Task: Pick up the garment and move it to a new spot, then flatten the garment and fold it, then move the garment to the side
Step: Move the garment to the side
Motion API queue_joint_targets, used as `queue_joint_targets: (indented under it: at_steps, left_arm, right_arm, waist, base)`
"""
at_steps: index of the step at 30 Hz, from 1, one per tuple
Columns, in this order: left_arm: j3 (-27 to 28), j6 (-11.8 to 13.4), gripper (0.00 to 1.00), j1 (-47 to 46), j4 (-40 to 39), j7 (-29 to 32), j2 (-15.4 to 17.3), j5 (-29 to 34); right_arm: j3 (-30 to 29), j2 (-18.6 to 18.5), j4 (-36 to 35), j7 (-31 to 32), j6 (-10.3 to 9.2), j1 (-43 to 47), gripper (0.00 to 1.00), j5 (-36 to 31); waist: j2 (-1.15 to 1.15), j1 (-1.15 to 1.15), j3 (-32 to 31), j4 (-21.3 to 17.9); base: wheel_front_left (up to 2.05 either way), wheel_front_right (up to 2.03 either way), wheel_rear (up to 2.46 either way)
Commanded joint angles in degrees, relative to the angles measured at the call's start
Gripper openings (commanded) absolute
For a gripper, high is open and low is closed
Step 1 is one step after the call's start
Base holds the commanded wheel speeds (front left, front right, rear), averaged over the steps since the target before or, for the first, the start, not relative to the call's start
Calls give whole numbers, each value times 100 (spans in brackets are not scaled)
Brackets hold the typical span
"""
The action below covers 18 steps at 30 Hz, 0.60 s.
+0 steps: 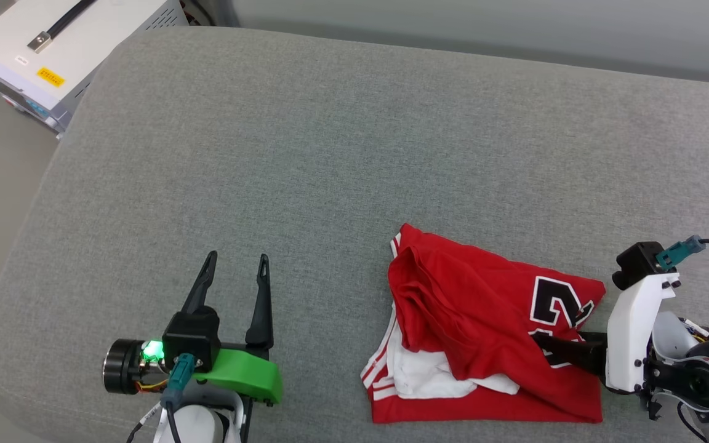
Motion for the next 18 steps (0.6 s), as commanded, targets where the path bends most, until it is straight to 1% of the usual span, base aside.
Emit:
queue_joint_targets:
  at_steps: [1, 4, 5, 6, 10, 11, 12, 18]
  left_arm:
    - [-9, 22, 100, -121, 25, -34, -32, -39]
    - [-46, 30, 100, -159, 54, -34, -35, -49]
    - [-53, 37, 100, -164, 64, -34, -36, -54]
    - [-57, 41, 100, -165, 72, -34, -37, -57]
    - [-46, 65, 100, -126, 104, -34, -39, -63]
    - [-30, 72, 100, -84, 127, -34, -39, -57]
    - [-22, 70, 100, -62, 140, -34, -39, -52]
    - [43, 42, 100, 47, 140, -34, -27, -20]
  right_arm:
    - [179, 88, 117, -2, -4, 83, 100, -46]
    - [363, 84, 203, -165, -4, 89, 100, -121]
    - [431, 62, 200, -233, -4, 81, 49, -132]
    - [466, 48, 199, -305, -4, 76, 0, -129]
    - [685, -137, 50, -711, -4, -76, 0, -260]
    - [746, -207, -43, -981, -4, -185, 0, -306]
    - [803, -278, -109, -1117, -4, -261, 0, -383]
    - [1109, -712, -426, -1687, -4, -654, 0, -761]
  waist:
    - [30, 0, 69, 77]
    - [30, 0, 79, 121]
    - [30, 0, 75, 127]
    - [30, 0, 68, 130]
    - [30, 0, -21, 93]
    - [30, 0, -102, 37]
    - [30, 0, -145, 2]
    - [30, 0, -386, -298]
  base:
    - [0, 0, 0]
    - [0, 0, 0]
    - [0, 0, 0]
    - [0, 0, 0]
    - [0, 0, 0]
    - [0, 0, 0]
    - [0, 0, 0]
    - [0, 0, 0]
